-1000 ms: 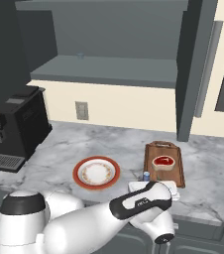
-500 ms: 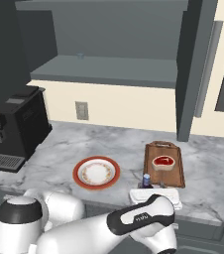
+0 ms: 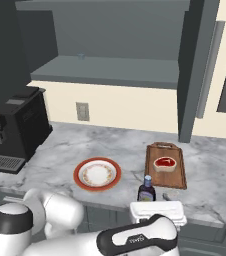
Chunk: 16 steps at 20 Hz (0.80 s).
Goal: Pick the steak from the plate and place it on the cutting board. Then pick the condiment bottle from the cabinet and place it next to the cutting board.
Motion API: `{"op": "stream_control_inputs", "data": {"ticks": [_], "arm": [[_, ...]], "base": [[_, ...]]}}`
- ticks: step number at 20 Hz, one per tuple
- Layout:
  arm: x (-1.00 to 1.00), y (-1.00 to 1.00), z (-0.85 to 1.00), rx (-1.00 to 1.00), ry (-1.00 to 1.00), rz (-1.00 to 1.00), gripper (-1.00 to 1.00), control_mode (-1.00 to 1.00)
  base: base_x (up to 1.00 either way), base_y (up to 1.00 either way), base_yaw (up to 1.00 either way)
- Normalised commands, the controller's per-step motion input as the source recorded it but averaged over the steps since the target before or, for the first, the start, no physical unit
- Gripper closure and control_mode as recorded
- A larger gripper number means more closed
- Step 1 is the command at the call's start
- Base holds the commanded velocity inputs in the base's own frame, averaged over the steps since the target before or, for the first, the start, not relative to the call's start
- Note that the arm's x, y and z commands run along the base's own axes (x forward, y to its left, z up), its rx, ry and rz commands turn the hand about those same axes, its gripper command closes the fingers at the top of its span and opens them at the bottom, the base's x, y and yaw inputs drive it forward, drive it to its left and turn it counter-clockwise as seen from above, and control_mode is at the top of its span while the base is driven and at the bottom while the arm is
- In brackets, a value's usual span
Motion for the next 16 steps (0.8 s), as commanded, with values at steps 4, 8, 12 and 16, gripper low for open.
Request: {"op": "stream_control_inputs", "data": {"ticks": [4, 8, 12, 16], "arm": [[-0.36, -0.36, 0.25, 0.0, 0.0, 0.0, -1.0, -1.0], [-0.3, -0.7, 0.12, 0.0, 0.01, 0.0, -1.0, -1.0], [-0.28, -0.77, 0.13, 0.0, 0.03, 0.0, -1.0, -1.0], [-0.17, -0.67, 0.31, 0.0, 0.06, 0.0, -1.0, -1.0]], "base": [[0.0, 0.0, 0.0], [0.0, 0.0, 0.0], [0.0, 0.0, 0.0], [0.0, 0.0, 0.0]]}}
